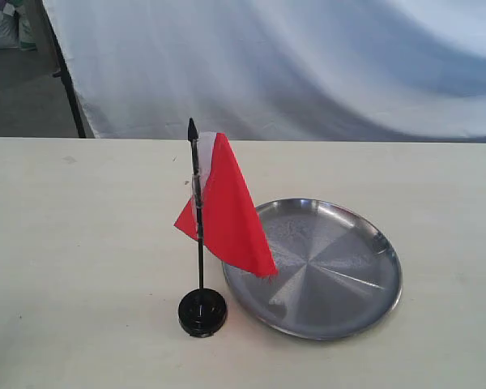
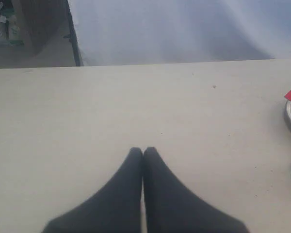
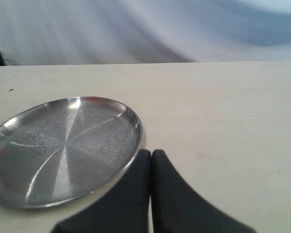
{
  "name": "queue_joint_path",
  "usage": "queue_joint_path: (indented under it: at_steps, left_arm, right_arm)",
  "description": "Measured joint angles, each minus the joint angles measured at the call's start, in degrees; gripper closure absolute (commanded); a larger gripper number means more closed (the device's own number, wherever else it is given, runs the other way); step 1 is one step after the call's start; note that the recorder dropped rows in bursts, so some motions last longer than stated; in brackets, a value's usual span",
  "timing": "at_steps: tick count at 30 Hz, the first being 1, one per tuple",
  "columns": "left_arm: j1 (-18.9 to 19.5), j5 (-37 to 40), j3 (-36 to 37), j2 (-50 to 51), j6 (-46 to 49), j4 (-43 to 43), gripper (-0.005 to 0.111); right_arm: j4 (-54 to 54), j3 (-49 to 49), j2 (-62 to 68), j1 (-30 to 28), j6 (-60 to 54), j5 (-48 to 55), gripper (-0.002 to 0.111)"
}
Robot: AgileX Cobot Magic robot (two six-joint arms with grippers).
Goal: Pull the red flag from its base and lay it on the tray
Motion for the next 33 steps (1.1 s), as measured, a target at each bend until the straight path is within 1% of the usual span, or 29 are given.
queue_joint_path:
  at_steps: [9,14,17,22,24,28,33]
  left_arm:
    - [0.0,-0.11,0.0,0.0,0.0,0.0,0.107]
    - [0.0,-1.63,0.0,0.0,-0.31,0.0,0.107]
    - [0.0,-5.82,0.0,0.0,-3.34,-1.71,0.107]
    - [0.0,-16.61,0.0,0.0,-17.19,-13.06,0.107]
    - [0.0,-19.95,0.0,0.0,-20.72,-14.85,0.107]
    - [0.0,-26.2,0.0,0.0,-23.05,-15.97,0.107]
    - [0.0,-28.36,0.0,0.0,-24.13,-16.08,0.107]
  right_arm:
    - [0.0,0.0,0.0,0.0,0.0,0.0,0.108]
    - [0.0,0.0,0.0,0.0,0.0,0.0,0.108]
    - [0.0,0.0,0.0,0.0,0.0,0.0,0.108]
    - [0.0,0.0,0.0,0.0,0.0,0.0,0.108]
    - [0.0,0.0,0.0,0.0,0.0,0.0,0.108]
    - [0.0,0.0,0.0,0.0,0.0,0.0,0.108]
    - [0.0,0.0,0.0,0.0,0.0,0.0,0.108]
